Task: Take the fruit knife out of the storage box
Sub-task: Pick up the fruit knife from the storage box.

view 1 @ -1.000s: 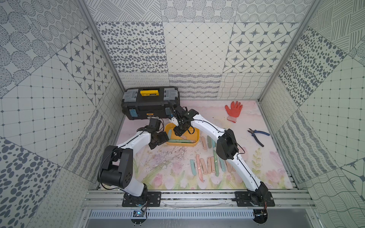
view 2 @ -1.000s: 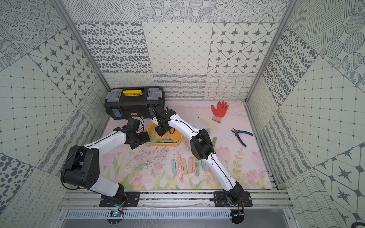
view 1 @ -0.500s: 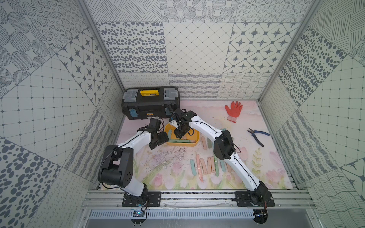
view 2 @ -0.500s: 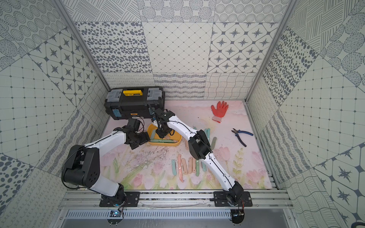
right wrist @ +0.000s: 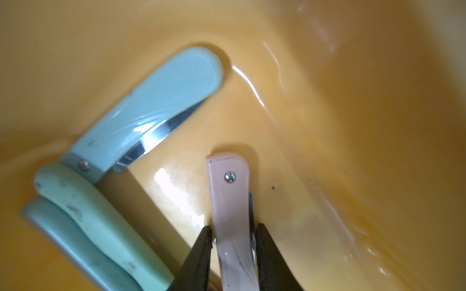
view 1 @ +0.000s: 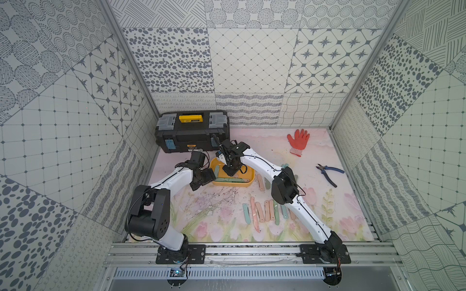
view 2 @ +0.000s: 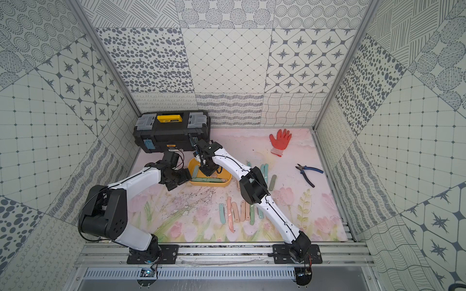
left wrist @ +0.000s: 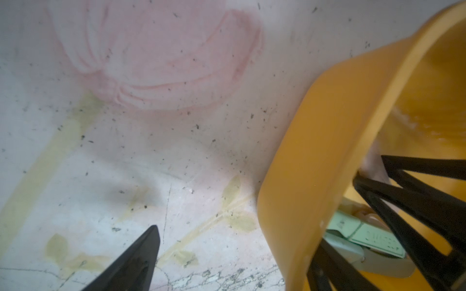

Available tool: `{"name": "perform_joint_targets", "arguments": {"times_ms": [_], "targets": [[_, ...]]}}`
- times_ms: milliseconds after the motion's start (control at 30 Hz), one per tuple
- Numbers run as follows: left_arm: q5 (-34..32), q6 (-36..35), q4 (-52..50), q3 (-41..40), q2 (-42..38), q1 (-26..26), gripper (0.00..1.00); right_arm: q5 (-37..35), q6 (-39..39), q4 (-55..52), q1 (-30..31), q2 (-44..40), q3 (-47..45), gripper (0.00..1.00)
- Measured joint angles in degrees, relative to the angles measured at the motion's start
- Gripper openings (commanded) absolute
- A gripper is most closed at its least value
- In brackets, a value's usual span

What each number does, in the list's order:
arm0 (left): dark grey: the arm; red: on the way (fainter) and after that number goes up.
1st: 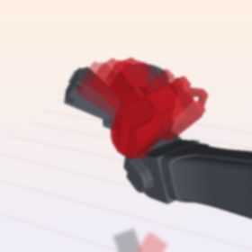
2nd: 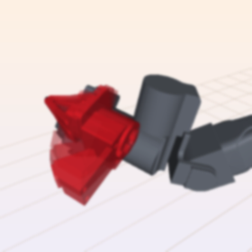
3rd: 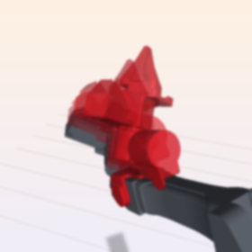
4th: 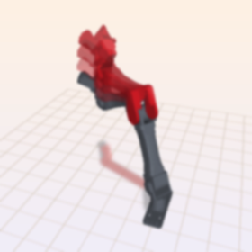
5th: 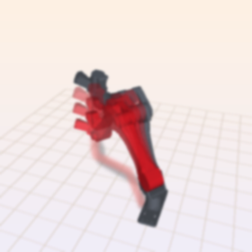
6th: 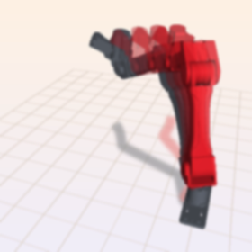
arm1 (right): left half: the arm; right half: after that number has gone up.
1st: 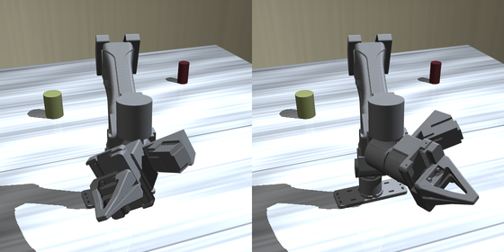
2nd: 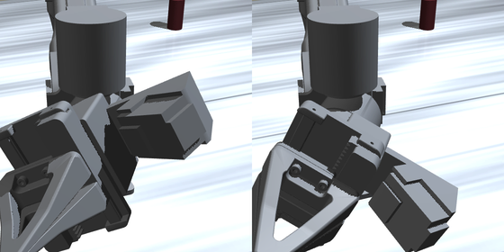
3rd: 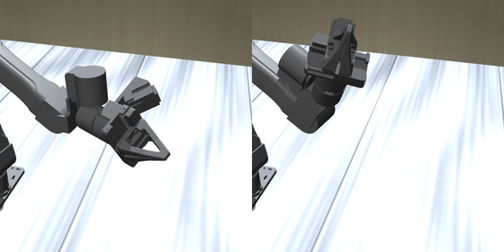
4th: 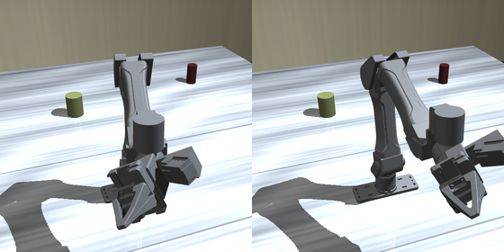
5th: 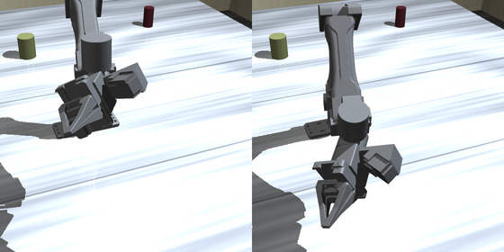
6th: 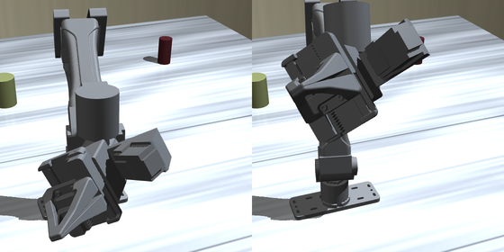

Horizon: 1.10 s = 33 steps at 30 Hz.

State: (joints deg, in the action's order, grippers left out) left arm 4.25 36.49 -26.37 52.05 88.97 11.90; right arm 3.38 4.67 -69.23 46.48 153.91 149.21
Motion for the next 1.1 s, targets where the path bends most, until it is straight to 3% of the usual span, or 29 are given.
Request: {"name": "perform_joint_targets", "arguments": {"times_ms": [300, 433, 1100], "targets": [[-0.11, -0.02, 0.0, 0.0, -0.55, 0.0, 0.86, -1.16, -0.24, 1.44, -0.24, -0.85, -1.95, 0.1], [-0.13, -0.02, 0.0, 0.0, -0.61, 0.0, 0.86, -1.46, -0.24, 2.71, -0.35, -1.84, -3.8, 0.07], [-0.15, -0.02, 0.0, 0.0, -0.61, 0.0, 0.86, -2.93, -1.25, 2.19, -0.48, -6.6, -5.55, 0.08]]}}
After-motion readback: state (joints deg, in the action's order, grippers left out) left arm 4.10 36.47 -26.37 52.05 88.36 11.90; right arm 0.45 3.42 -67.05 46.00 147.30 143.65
